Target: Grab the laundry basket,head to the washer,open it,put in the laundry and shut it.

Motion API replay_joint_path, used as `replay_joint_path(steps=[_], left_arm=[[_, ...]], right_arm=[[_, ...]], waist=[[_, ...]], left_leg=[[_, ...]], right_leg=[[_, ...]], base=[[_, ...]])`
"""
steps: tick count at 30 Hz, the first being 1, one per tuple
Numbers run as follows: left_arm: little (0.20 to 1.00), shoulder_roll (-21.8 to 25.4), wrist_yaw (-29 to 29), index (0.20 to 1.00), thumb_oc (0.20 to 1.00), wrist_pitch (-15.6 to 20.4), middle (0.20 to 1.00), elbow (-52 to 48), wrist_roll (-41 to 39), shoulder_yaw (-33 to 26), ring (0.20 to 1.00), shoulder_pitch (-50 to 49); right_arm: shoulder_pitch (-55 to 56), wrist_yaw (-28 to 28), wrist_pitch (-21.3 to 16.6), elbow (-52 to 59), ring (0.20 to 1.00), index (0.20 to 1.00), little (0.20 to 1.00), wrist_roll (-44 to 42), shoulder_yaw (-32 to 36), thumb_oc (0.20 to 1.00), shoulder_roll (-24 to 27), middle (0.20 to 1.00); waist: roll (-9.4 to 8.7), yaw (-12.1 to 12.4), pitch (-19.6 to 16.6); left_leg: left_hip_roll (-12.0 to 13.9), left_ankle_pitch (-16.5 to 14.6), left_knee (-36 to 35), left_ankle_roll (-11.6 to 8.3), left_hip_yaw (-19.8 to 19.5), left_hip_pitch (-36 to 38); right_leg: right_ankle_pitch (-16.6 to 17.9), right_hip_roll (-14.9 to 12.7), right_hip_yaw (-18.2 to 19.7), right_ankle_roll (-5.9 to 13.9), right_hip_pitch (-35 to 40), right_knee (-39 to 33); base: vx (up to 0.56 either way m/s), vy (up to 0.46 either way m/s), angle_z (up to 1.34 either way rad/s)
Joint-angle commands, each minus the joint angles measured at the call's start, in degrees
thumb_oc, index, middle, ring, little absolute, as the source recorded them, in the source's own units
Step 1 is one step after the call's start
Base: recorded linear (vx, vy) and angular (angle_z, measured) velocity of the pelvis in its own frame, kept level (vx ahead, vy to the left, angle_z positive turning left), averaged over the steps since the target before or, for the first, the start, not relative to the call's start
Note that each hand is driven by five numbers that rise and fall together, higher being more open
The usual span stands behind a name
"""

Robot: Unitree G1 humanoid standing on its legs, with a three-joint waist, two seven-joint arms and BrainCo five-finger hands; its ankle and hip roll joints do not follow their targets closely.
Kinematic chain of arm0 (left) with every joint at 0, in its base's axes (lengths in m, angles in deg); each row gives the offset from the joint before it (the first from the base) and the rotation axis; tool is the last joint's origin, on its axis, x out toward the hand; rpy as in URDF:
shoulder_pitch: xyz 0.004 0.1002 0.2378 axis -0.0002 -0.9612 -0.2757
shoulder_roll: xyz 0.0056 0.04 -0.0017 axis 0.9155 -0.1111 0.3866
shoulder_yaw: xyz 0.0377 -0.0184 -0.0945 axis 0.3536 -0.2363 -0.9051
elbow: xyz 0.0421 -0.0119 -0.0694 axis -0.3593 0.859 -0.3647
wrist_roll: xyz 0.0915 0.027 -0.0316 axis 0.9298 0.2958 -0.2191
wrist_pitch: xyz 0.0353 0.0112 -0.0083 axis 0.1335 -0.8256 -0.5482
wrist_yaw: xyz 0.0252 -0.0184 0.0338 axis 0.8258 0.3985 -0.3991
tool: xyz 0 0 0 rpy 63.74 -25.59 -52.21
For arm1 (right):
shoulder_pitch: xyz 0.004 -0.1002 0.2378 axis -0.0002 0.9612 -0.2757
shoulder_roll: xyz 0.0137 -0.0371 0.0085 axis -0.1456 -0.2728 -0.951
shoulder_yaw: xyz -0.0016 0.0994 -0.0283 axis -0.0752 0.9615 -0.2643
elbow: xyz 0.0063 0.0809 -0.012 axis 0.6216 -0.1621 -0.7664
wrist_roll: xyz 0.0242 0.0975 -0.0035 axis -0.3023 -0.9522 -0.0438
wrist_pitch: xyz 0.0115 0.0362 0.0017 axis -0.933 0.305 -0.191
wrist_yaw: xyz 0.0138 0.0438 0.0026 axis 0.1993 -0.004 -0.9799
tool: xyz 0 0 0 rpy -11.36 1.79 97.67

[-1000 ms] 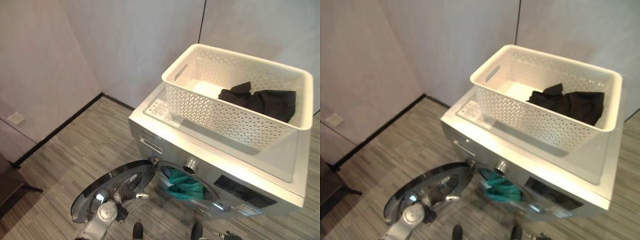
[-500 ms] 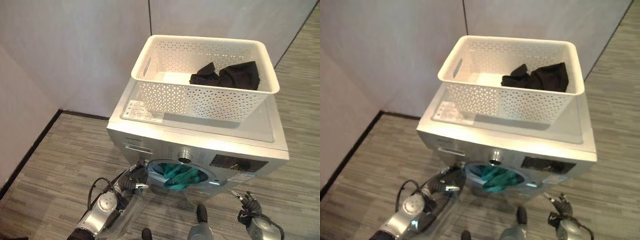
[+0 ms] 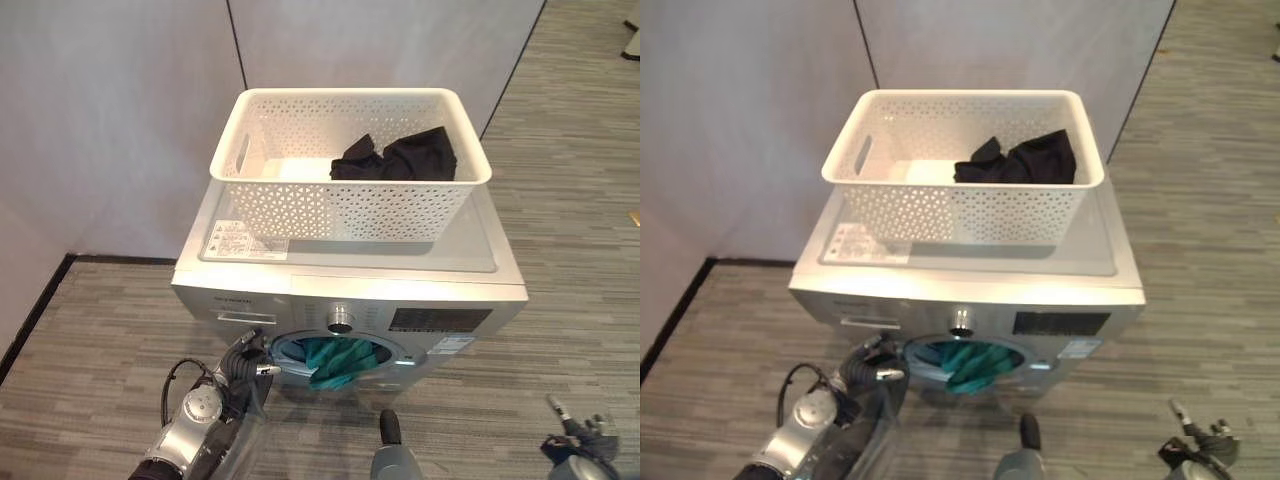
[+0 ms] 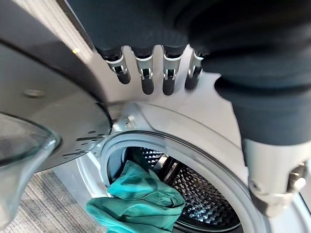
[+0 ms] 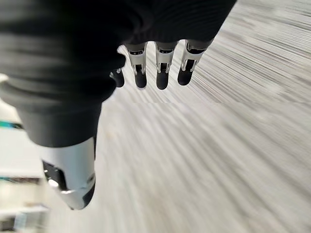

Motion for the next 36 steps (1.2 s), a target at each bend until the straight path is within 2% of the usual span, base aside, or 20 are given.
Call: replay_joint_path(steps=[1, 5, 8, 10, 11, 12, 13, 16, 18, 19, 20, 23, 24, 25, 29, 36], left_arm=[[1.0, -1.44, -2.44, 1.0, 1.0, 2.78, 1.0, 1.87, 2.09, -1.64, 1.0, 1.73], [1.0, -1.62, -2.15, 1.0, 1.0, 3.07, 1.0, 2.55, 2.7, -0.56, 1.0, 1.55], [1.0, -0.68, -1.7, 1.0, 1.0, 3.24, 1.0, 3.11, 3.48, 0.79, 1.0, 1.46], [1.0, -0.57, -1.31, 1.0, 1.0, 3.28, 1.0, 3.12, 3.51, 1.62, 1.0, 1.79], [1.0, -0.65, -1.31, 1.0, 1.0, 3.28, 1.0, 3.12, 3.52, 1.51, 1.0, 1.83], [1.0, -0.2, -0.88, 1.0, 1.0, 3.41, 1.0, 3.23, 3.43, 2.51, 1.0, 2.39], [1.0, -0.39, -0.89, 1.0, 1.0, 3.44, 1.0, 3.3, 3.41, 2.4, 1.0, 2.5], [1.0, -0.16, 0.42, 1.0, 1.0, 3.86, 1.0, 3.89, 2.82, 5.28, 1.0, 3.16], [1.0, -0.51, 0.71, 1.0, 1.0, 4.01, 1.0, 4.13, 2.48, 5.55, 1.0, 3.28], [1.0, 0.15, 1.02, 1.0, 1.0, 3.93, 1.0, 4.03, 2.04, 6.68, 1.0, 3.48], [1.0, 0.67, 1.01, 1.0, 1.0, 3.85, 1.0, 4.32, 0.91, 6.9, 1.0, 3.86], [1.0, 0.53, 1.58, 1.0, 1.0, 3.64, 1.0, 4.47, -0.72, 6.41, 1.0, 4.25], [1.0, 0.37, 1.59, 1.0, 1.0, 3.62, 1.0, 4.47, -0.75, 6.24, 1.0, 4.22], [1.0, 0.33, 2.0, 1.0, 1.0, 3.36, 1.0, 4.17, -1.54, 6.24, 1.0, 4.08], [1.0, 0.27, 2.97, 1.0, 1.0, 3.02, 1.0, 3.8, -3.78, 5.54, 1.0, 3.36], [1.0, 0.95, 4.87, 1.0, 1.0, 2.68, 1.0, 2.77, -5.71, 4.03, 1.0, 1.33]], right_arm=[[-3.03, 7.43, -5.58, 11.13, 1.0, 1.0, 1.0, 11.19, 4.56, 1.0, 8.22, 1.0], [-6.18, 7.21, -6.44, 19.2, 1.0, 1.0, 1.0, 14.86, 5.2, 1.0, 12.2, 1.0], [-11.05, 3.19, -6.01, 27.68, 1.0, 1.0, 1.0, 17.85, 2.9, 1.0, 21.51, 1.0], [-14.0, 0.84, -5.58, 31.42, 1.0, 1.0, 1.0, 19.26, 0.54, 1.0, 25.77, 1.0], [-14.18, 0.81, -5.47, 31.44, 1.0, 1.0, 1.0, 19.28, 0.45, 1.0, 25.85, 1.0], [-17.02, -2.02, -5.51, 32.84, 1.0, 1.0, 1.0, 18.76, -1.77, 1.0, 30.13, 1.0], [-17.53, -2.08, -5.69, 32.28, 1.0, 1.0, 1.0, 18.57, -2.07, 1.0, 30.58, 1.0], [-27.03, -8.74, -5.06, 27.53, 1.0, 1.0, 1.0, 14.88, -12.36, 1.0, 41.03, 1.0], [-31.39, -10.06, -5.09, 25.0, 1.0, 1.0, 1.0, 13.73, -16.6, 1.0, 43.77, 1.0], [-34.71, -11.67, -4.28, 23.29, 1.0, 1.0, 1.0, 12.44, -19.8, 1.0, 46.09, 1.0], [-42.21, -15.64, -2.77, 20.24, 1.0, 1.0, 1.0, 10.39, -28.28, 1.0, 49.73, 1.0], [-50.04, -22.19, -0.86, 17.69, 1.0, 1.0, 1.0, 6.65, -39.26, 1.0, 54.92, 1.0], [-51.01, -22.25, -0.92, 17.36, 1.0, 1.0, 1.0, 6.53, -40.17, 1.0, 54.99, 1.0], [-55.03, -25.07, 0.6, 15.04, 1.0, 1.0, 1.0, 4.89, -46.15, 1.0, 57.84, 1.0], [-60.04, -29.38, 1.41, 14.61, 1.0, 1.0, 1.0, 0.99, -54.97, 1.0, 60.79, 1.0], [-60.77, -35.03, 1.99, 17.17, 1.0, 1.0, 1.0, -1.58, -61.22, 1.0, 66.15, 1.0]], waist=[[0.46, 0.33, -2.77], [0.16, 1.32, -3.41], [-0.84, 3.38, -4.05], [-1.37, 4.32, -4.16], [-1.46, 4.17, -4.11], [-2.49, 5.42, -4.24], [-2.29, 5.15, -4.17], [-4.11, 7.99, -4.24], [-3.98, 7.83, -4.32], [-4.76, 8.97, -4.44], [-5.46, 9.59, -4.25], [-6.05, 9.3, -3.68], [-5.84, 9.09, -3.71], [-6.36, 9.09, -3.73], [-6.9, 8.85, -3.49], [-7.99, 8.88, -2.89]], left_leg=[[-0.42, -6.71, -1.37, 4.63, -2.36, 3.7], [0.12, -6.39, -2.34, 4.19, -2.61, 4.74], [1.42, -6.11, -3.22, 3.3, -3.55, 5.59], [1.95, -5.68, -3.5, 2.82, -4.21, 5.53], [1.8, -5.38, -3.53, 2.77, -4.24, 5.39], [2.32, -4.78, -3.66, 2.22, -4.91, 5.02], [2.37, -4.71, -3.73, 2.17, -5.07, 5.0], [4.05, -3.07, -4.46, 0.47, -6.76, 4.19], [4.59, -2.66, -4.9, 0.03, -7.19, 4.12], [5.01, -2.29, -5.13, -0.34, -7.41, 4.02], [5.93, -1.39, -5.66, -1.15, -7.58, 3.81], [7.36, -0.15, -6.21, -2.24, -8.13, 3.1], [7.41, -0.11, -6.26, -2.28, -8.17, 3.09], [8.29, 0.64, -6.98, -3.02, -8.39, 2.76], [9.79, 2.14, -7.92, -4.17, -8.53, 2.02], [11.41, 2.93, -8.29, -5.29, -8.19, 1.38]], right_leg=[[2.08, 0.09, 4.15, 3.74, -5.32, 1.31], [1.83, 0.37, 3.65, 3.77, -4.82, 1.08], [0.68, 0.82, 2.07, 3.64, -3.49, 0.89], [0.24, 0.92, 1.28, 3.42, -3.03, 0.89], [0.47, 0.76, 1.3, 3.39, -3.14, 0.84], [-0.33, 0.74, 0.38, 3.0, -2.69, 0.77], [-0.41, 0.73, 0.19, 2.98, -2.63, 0.77], [-1.8, 0.88, -2.39, 2.28, -1.72, 0.75], [-2.24, 1.05, -3.19, 2.03, -1.42, 0.7], [-2.49, 1.21, -3.82, 1.83, -1.15, 0.68], [-3.07, 1.6, -4.65, 1.39, -0.97, 0.77], [-4.08, 2.29, -5.54, 0.7, -1.11, 1.3], [-4.11, 2.32, -5.59, 0.67, -1.13, 1.33], [-4.51, 2.81, -6.38, 0.39, -0.98, 1.21], [-5.55, 3.92, -7.37, -0.13, -0.91, 0.98], [-7.34, 5.46, -7.46, -0.89, -1.3, 1.51]], base=[[0.11, -0.065, -0.21], [0.06, -0.049, -0.11], [0.07, -0.099, 0.08], [0.04, -0.072, 0.17], [0.03, -0.101, 0.19], [0.0, -0.076, 0.17], [0.03, -0.121, 0.2], [0.02, -0.134, 0.37], [0.03, -0.076, 0.37], [0.04, -0.11, 0.35], [0.03, -0.127, 0.31], [0.01, -0.088, 0.21], [0.03, -0.078, 0.14], [0.04, -0.071, 0.06], [0.06, -0.064, 0.2], [0.04, -0.055, 0.05]])
